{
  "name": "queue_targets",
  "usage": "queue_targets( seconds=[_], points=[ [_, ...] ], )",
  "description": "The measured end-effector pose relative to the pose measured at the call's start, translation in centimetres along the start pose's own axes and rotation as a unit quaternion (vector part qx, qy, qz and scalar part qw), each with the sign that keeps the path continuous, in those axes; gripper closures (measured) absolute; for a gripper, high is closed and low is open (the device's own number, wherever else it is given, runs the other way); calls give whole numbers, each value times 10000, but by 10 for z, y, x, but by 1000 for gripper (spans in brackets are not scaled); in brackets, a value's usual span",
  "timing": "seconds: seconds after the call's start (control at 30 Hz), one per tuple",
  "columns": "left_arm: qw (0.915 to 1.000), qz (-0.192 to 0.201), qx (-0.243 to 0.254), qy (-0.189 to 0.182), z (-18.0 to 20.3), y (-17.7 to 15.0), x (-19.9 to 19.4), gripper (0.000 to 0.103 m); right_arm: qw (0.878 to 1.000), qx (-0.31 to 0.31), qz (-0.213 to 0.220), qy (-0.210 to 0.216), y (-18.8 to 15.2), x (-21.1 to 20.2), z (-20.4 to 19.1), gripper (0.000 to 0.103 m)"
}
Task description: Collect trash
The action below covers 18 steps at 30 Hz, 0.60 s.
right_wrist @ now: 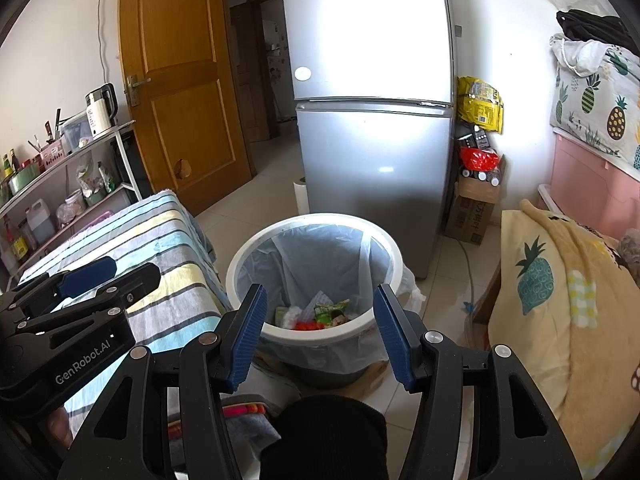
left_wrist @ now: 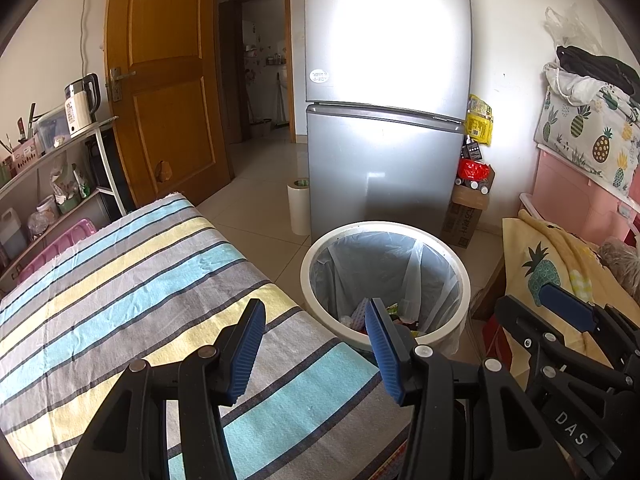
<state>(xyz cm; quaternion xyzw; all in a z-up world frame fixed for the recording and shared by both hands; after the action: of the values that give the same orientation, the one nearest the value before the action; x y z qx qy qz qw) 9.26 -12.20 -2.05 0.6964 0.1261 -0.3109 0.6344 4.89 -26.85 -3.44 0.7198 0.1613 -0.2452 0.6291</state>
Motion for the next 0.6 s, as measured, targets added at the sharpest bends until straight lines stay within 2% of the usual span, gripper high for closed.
queue_targets(
  seconds=[0.6],
  points=[
    [9999,-54,38,-99,1,-3,-1,51,10000,-5,-3,-1,-3,1,-1,47]
  ],
)
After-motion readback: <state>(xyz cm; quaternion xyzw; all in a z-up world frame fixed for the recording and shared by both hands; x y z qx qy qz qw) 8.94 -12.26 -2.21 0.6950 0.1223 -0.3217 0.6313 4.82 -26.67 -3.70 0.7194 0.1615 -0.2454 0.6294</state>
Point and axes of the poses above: each gripper's, at about its wrist camera, not at the fingertips, and x roughly the way its jaws point, z to its right, y to its top, the point moved 6 cm from there along x, roughly the way its jaws point, and after that the axes turned 1 degree about z, right-handed, at the moved point
